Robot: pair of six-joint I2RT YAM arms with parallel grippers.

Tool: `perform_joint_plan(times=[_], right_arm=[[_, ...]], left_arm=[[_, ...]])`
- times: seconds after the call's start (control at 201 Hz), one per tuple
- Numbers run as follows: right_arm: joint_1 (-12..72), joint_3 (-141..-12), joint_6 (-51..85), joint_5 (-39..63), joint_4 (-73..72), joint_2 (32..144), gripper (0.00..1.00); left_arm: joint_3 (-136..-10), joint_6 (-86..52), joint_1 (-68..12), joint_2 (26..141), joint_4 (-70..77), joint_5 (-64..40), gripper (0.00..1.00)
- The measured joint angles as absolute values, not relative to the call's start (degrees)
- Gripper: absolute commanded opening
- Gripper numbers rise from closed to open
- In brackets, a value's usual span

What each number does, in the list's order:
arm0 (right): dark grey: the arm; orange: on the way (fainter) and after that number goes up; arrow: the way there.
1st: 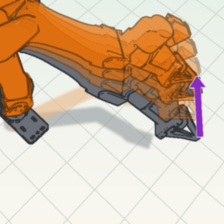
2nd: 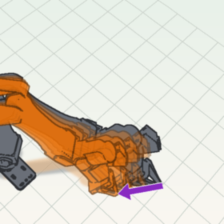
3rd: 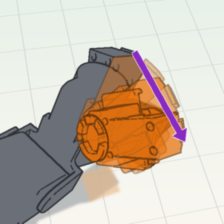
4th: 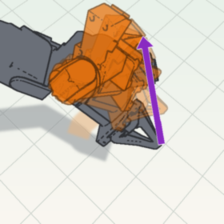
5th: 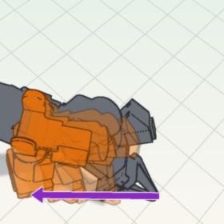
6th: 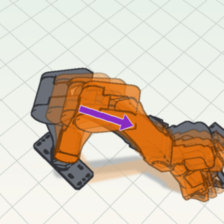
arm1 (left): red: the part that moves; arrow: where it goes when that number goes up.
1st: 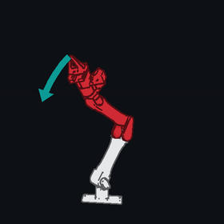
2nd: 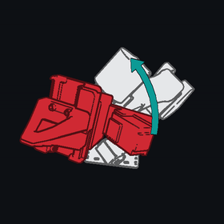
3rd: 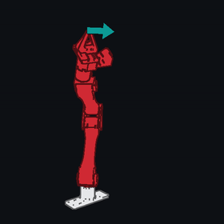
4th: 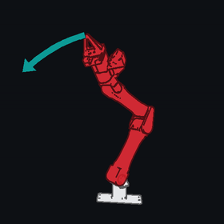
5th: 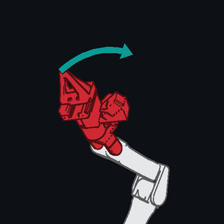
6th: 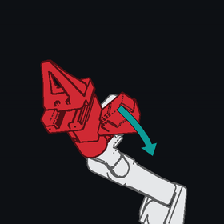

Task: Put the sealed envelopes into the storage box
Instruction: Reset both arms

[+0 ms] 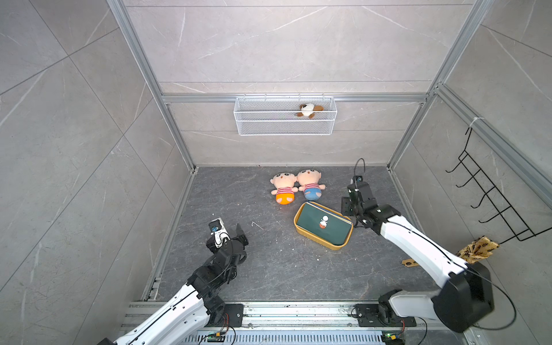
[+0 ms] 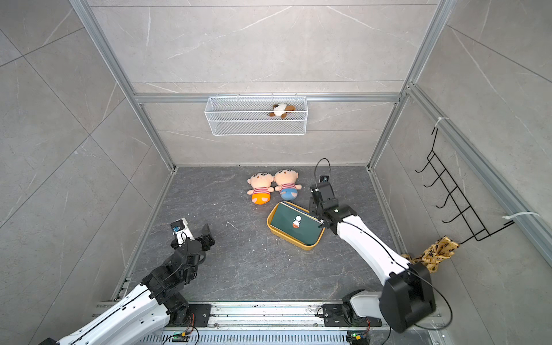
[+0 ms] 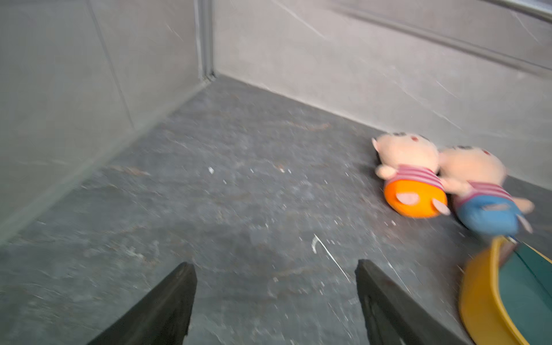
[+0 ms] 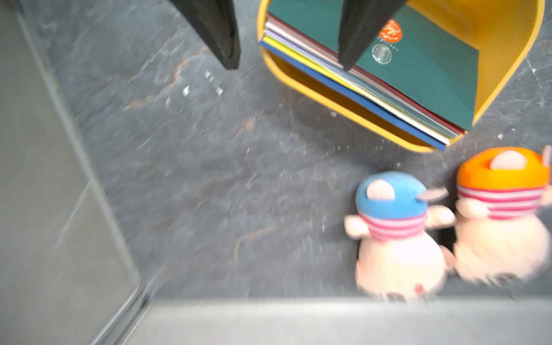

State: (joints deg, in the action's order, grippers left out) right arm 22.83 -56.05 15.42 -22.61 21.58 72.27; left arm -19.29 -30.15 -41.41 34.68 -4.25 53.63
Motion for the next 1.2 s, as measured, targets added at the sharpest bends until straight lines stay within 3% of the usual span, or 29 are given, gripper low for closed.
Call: perform_joint_plan(times=[0.06,0.174,0.358,0.542,0.766,0.94,1.199], right_arm=[[22.7,-50.3,13.6,-24.8,17.0,67.7,0.74],[22.4,-40.6,11.8,-29.3,10.2,64.2,0.78],[21.8,-26.7,7.1,-35.5,-3.2,64.0,0.81],[18.4,-18.2,1.8,-37.7,-24.2,71.1,0.82],[11.4,-16.4,-1.6,-33.2,-49.1,83.3,0.82],[6.4,-17.5,-1.1,-25.3,-50.7,84.7,0.79],[2.7,-18.0,0.2,-16.9,-54.4,87.7,0.84]], left_arm=[[-16.3,-24.6,-41.2,36.2,3.1,57.8,0.95],[-10.3,-15.7,-36.5,43.6,17.3,60.2,0.95],[-4.0,-11.2,-20.7,55.2,33.5,50.6,0.92],[-6.2,-4.8,-15.0,68.4,46.3,40.3,0.92],[-8.8,0.8,-10.8,80.0,61.0,29.6,0.92],[-10.5,0.5,-5.7,80.8,61.6,23.6,0.93],[-10.3,-2.1,0.7,84.3,67.9,14.6,0.96]])
